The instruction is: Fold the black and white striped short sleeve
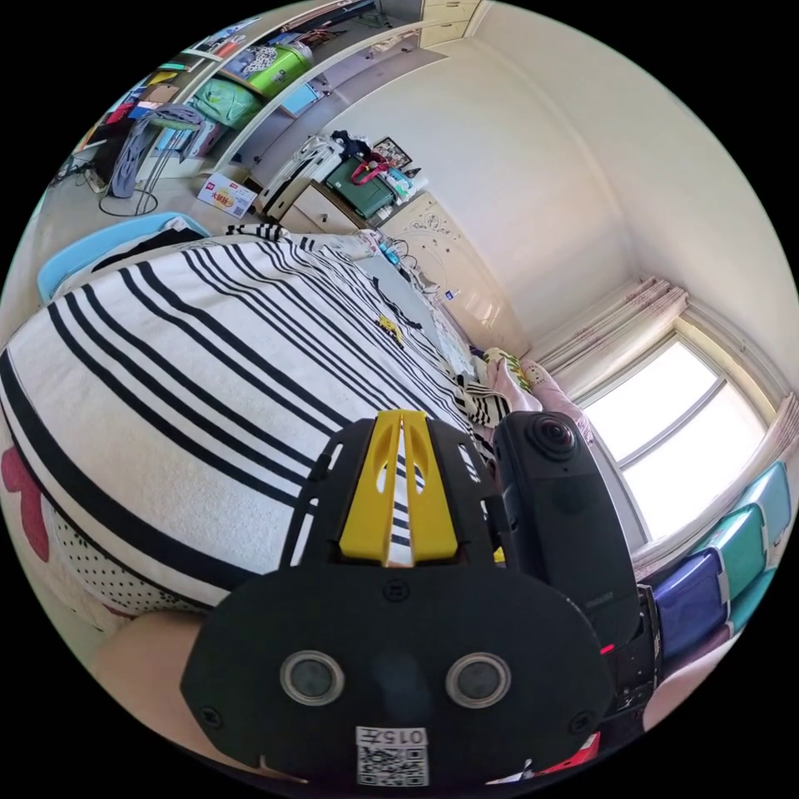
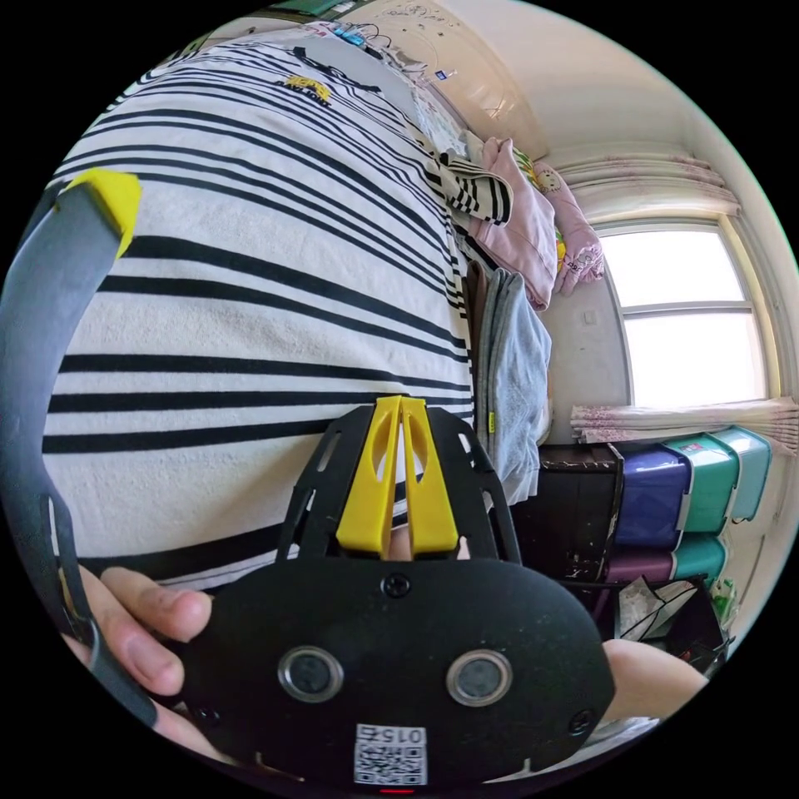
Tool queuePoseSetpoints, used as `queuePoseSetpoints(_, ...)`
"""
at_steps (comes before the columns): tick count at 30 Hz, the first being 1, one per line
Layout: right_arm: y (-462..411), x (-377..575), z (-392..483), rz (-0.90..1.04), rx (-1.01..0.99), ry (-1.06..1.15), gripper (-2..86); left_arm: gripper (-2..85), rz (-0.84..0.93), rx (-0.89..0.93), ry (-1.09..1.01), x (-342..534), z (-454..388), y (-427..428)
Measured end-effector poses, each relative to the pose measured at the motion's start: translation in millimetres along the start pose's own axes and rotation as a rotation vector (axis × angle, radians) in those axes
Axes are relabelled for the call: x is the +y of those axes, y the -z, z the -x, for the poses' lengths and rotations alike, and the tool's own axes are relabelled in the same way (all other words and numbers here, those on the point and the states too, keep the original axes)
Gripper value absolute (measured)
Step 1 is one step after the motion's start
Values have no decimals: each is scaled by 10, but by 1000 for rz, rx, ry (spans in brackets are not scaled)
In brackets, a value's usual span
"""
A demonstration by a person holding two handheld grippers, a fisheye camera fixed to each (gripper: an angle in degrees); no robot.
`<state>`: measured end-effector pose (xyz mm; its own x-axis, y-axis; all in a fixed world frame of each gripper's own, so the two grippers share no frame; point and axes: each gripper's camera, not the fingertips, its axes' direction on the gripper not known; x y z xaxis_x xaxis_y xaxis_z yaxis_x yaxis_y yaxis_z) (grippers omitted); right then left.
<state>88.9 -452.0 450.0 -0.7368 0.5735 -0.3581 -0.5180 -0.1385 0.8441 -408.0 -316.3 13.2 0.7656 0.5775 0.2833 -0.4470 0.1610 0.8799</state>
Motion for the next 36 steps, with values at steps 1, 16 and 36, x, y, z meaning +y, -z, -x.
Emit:
queuePoseSetpoints(1, 3, 0, 3, 0, 0, 0, -6, -8, 0, 0, 0, 0, -1, 1)
queuePoseSetpoints(16, 50, -72, 15, -3, 0, 3, -5, -8, 0, 2, -2, 2, -36, 50)
queuePoseSetpoints(36, -20, -294, -180, -23, -1, 24, -5, -9, 1, 21, -30, -3, -122, 265)
